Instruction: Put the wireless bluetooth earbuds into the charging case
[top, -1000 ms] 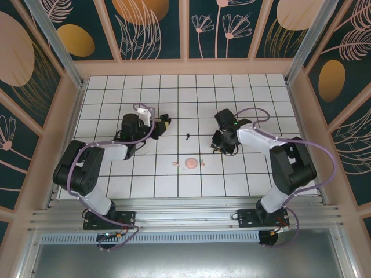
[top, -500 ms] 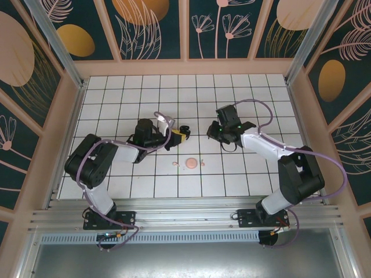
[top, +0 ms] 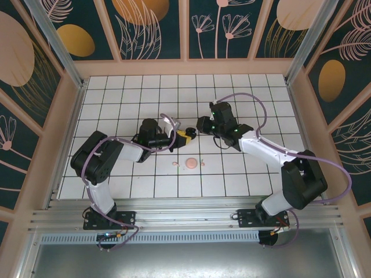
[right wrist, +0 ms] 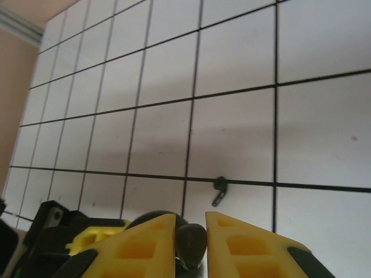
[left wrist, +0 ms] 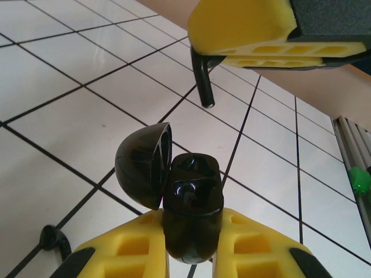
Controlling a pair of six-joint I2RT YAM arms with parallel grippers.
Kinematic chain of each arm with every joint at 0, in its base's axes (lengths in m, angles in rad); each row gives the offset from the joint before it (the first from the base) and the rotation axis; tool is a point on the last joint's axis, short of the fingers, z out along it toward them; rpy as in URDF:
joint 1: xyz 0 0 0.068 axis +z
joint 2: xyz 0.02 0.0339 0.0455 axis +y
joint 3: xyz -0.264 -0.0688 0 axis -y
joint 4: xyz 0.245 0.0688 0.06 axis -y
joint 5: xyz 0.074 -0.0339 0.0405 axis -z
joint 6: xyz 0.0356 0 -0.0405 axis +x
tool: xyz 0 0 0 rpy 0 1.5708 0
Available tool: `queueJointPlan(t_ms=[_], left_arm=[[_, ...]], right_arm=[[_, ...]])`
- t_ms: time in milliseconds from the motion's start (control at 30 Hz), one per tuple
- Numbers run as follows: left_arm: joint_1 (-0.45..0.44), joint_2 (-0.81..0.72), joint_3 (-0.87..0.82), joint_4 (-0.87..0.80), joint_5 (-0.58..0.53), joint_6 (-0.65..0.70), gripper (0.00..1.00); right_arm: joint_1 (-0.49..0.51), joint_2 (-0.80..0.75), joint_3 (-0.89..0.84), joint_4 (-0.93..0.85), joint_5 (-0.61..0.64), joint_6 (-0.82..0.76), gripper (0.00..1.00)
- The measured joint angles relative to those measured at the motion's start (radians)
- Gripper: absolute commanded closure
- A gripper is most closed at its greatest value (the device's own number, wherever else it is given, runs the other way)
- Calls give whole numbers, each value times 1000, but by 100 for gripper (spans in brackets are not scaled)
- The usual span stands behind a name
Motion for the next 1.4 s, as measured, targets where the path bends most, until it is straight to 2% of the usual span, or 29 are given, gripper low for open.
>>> queueJointPlan(t_ms=[600,1400], left_arm=[[0,10,7,167,-1,-127,95],[-5,2,7,183,-9,-153,95]], right_arm=[[22,-37,-60,116,-5,-18,81],[32,-67,-103,151,-46,-45,81]])
